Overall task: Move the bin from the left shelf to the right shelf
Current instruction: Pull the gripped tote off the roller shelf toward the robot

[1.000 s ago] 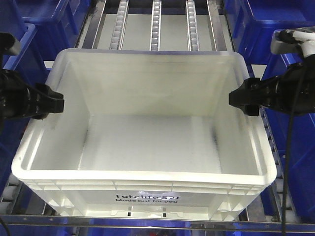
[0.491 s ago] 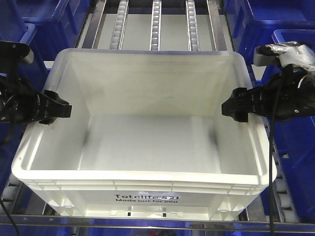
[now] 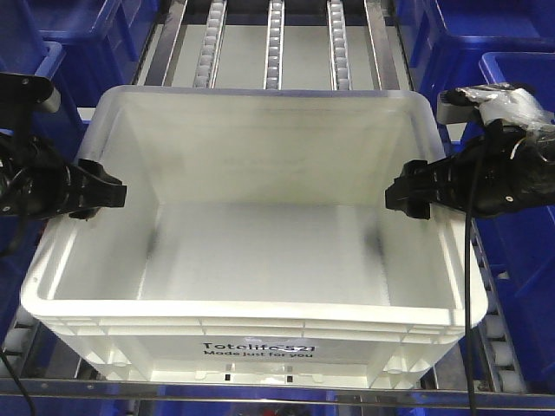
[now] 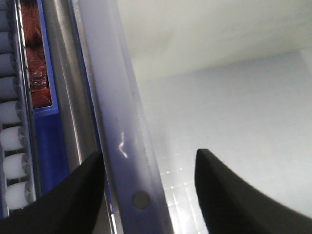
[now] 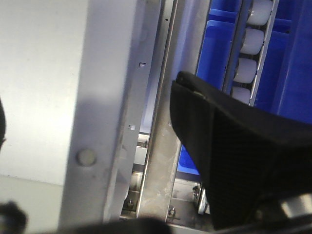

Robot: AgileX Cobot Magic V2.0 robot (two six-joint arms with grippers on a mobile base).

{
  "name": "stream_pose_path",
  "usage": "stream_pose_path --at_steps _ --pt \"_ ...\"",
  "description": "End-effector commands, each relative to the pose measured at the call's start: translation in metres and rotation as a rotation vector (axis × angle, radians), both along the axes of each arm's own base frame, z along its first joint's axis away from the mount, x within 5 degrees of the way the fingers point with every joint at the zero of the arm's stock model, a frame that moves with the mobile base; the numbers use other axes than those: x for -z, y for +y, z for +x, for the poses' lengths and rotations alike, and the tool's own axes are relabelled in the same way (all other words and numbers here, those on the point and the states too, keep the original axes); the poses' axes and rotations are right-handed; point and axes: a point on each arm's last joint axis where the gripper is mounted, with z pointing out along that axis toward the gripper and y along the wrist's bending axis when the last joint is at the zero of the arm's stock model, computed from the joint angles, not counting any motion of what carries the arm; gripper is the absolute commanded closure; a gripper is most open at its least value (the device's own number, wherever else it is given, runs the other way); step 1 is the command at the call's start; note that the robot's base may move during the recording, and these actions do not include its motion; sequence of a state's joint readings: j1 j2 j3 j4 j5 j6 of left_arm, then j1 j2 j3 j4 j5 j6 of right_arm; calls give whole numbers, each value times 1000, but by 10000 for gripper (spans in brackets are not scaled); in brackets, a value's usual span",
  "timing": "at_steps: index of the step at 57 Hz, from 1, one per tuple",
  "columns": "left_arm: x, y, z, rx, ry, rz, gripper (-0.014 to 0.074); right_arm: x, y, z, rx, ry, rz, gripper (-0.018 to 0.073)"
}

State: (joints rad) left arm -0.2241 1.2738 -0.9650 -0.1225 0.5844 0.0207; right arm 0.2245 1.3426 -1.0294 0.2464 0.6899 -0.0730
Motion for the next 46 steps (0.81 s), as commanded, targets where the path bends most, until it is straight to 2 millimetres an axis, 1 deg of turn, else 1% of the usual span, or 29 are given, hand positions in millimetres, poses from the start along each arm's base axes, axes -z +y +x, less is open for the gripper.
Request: stream_pose_path --at_steps 1,23,46 --pt "-17 -2 5 -6 -90 -30 192 -17 -1 4 18 -91 25 -30" --pt "-13 -3 6 -5 -67 -26 192 -17 -1 5 19 -94 24 -29" --pt "-12 -3 6 -5 -64 -26 192 -18 -1 6 24 -115 28 -29"
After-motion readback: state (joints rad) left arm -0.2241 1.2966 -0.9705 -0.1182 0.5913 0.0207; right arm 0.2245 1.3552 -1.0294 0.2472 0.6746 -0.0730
